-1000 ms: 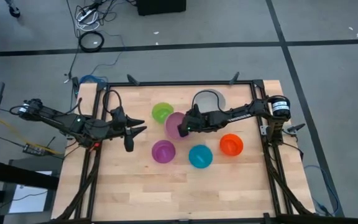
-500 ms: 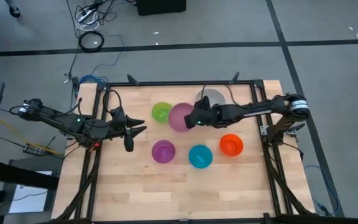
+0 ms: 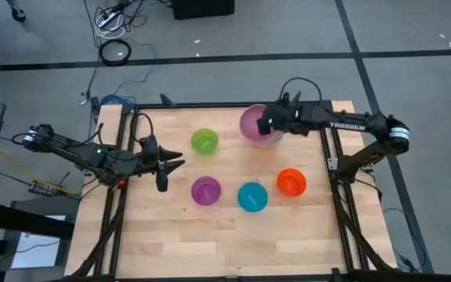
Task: Nest bowls inside each other
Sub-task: Stack the pink bowl on the grey bowl, then stack the orange bowl on the pink bowl
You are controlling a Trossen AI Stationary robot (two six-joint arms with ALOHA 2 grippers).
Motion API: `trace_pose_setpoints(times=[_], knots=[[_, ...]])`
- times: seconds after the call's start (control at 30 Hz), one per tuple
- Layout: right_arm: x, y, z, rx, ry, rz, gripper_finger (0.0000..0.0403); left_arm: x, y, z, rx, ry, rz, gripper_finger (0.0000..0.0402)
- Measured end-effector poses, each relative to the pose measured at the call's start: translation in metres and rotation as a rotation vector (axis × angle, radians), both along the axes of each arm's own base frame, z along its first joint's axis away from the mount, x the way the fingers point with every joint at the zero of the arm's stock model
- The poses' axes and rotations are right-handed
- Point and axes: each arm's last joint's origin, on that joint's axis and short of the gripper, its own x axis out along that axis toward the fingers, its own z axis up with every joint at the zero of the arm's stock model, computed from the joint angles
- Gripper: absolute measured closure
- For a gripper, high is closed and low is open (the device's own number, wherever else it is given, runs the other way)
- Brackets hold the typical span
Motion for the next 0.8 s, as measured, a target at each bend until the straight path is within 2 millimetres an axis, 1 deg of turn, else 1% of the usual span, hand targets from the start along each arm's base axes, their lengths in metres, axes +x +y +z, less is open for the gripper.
trace_pose_setpoints(times=[0.17, 0.23, 0.3, 0.43, 0.6, 0.7, 0.8], knots=[[-0.013, -0.025, -0.011, 0.186, 0.046, -0.009, 0.0402, 0.0, -0.001, 0.0, -0.018, -0.002, -0.015, 0.0264], [-0.014, -0.029, -0.014, 0.228, 0.048, 0.004, 0.0399, 0.0, -0.001, 0.0, -0.026, -0.003, -0.014, 0.0264], [-0.013, -0.03, -0.014, 0.254, 0.038, 0.032, 0.0386, 0.0, -0.001, 0.0, -0.031, -0.005, -0.013, 0.0264], [-0.014, -0.026, -0.013, 0.267, 0.045, 0.066, 0.0333, 0.0, -0.001, 0.0, -0.032, -0.004, -0.012, 0.0264], [-0.023, -0.021, -0.009, 0.291, 0.091, 0.052, 0.0262, 0.0, -0.001, 0.0, -0.033, -0.004, -0.012, 0.0264], [-0.029, -0.014, -0.005, 0.288, 0.118, 0.051, 0.0234, 0.0, -0.001, 0.0, -0.032, -0.004, -0.012, 0.0264], [-0.032, -0.001, 0.003, 0.256, 0.129, 0.08, 0.0221, -0.001, 0.0, -0.002, -0.015, 0.023, -0.014, 0.0264]])
